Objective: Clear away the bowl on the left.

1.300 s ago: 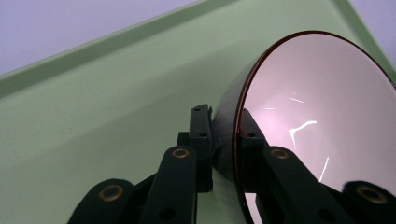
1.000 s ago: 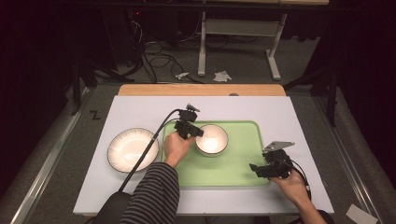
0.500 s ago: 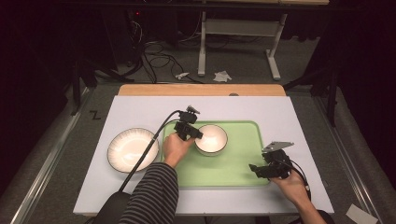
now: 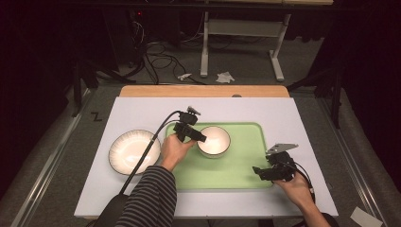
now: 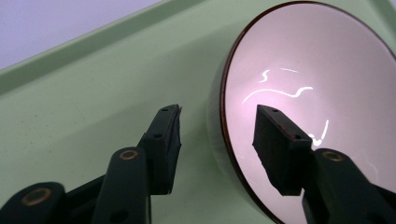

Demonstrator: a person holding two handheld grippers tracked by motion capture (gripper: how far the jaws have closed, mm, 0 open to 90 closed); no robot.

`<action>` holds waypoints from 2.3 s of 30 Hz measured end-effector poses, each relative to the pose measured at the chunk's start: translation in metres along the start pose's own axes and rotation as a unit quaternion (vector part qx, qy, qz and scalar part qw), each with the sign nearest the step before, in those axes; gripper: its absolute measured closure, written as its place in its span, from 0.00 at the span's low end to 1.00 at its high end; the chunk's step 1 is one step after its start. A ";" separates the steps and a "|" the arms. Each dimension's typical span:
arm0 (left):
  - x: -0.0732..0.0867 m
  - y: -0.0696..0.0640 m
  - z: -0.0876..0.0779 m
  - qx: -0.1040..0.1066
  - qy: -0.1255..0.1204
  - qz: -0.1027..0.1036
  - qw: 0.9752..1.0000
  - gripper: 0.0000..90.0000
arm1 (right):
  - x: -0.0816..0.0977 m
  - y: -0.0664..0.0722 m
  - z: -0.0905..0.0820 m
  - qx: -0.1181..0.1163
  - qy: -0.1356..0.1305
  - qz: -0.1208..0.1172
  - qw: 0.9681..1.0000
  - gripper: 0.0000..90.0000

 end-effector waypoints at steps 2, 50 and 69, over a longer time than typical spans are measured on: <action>-0.001 -0.001 -0.005 0.004 0.002 0.006 1.000 0.55 | 0.000 0.000 0.000 0.000 0.000 0.001 1.000 0.35; -0.014 0.026 -0.103 0.036 -0.098 -0.042 0.994 0.48 | -0.001 0.002 0.004 -0.009 0.009 -0.010 1.000 0.34; 0.013 0.033 -0.123 0.034 -0.094 -0.013 0.995 0.47 | -0.001 0.003 0.003 -0.009 0.010 -0.011 1.000 0.34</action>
Point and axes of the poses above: each handheld gripper's, and its own axes: z roughly forward along the jaws, x roughly out of its underside, y roughly to its left, the point moved 3 cm from there along z, roughly forward along the jaws, and after that the axes turned 1 degree about -z, right-handed, at the moved point
